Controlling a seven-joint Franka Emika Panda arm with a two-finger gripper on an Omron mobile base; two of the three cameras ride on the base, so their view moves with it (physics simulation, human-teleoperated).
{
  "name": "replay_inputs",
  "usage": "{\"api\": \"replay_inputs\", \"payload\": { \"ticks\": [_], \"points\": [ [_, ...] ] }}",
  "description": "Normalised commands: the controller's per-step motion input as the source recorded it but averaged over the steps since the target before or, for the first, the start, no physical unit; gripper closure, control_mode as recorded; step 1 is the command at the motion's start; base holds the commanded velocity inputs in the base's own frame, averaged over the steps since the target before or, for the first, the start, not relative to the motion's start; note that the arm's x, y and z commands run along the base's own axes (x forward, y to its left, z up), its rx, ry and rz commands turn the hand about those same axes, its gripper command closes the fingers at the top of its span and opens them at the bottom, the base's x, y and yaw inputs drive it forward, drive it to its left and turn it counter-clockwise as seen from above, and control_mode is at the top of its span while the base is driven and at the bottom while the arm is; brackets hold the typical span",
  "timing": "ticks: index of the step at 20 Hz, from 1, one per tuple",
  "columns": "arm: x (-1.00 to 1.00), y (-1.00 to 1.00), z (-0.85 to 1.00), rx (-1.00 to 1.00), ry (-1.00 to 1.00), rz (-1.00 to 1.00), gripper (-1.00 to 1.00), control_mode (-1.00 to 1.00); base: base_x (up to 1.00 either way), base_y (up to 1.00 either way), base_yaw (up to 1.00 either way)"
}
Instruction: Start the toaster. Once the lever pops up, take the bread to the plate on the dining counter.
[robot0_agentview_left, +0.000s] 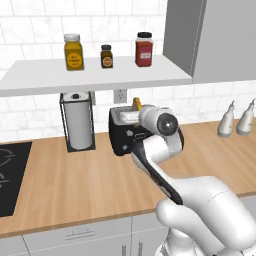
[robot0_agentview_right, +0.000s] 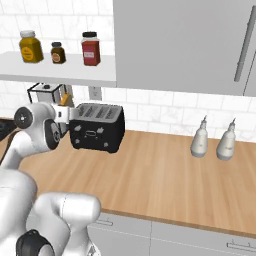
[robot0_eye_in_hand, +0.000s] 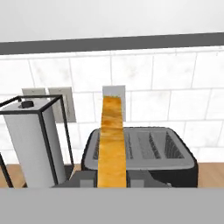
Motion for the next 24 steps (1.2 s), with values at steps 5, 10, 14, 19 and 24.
{"api": "replay_inputs", "payload": {
  "ticks": [5, 10, 14, 19, 24],
  "points": [
    [-0.57, -0.37, 0.22, 0.00, 0.18, 0.00, 1.00, -1.00, 0.00, 0.00, 0.00],
    [-0.68, -0.37, 0.00, 0.00, 0.04, 0.00, 1.00, -1.00, 0.00, 0.00, 0.00],
    [-0.56, -0.27, 0.00, 0.00, 0.00, -0.02, 1.00, -1.00, 0.00, 0.00, 0.00],
    [-0.31, -0.47, 0.00, 0.00, 0.03, -0.01, 1.00, -1.00, 0.00, 0.00, 0.00],
    [-0.24, -0.47, 0.00, 0.00, 0.03, 0.00, 1.00, -1.00, 0.00, 0.00, 0.00]
  ]
}}
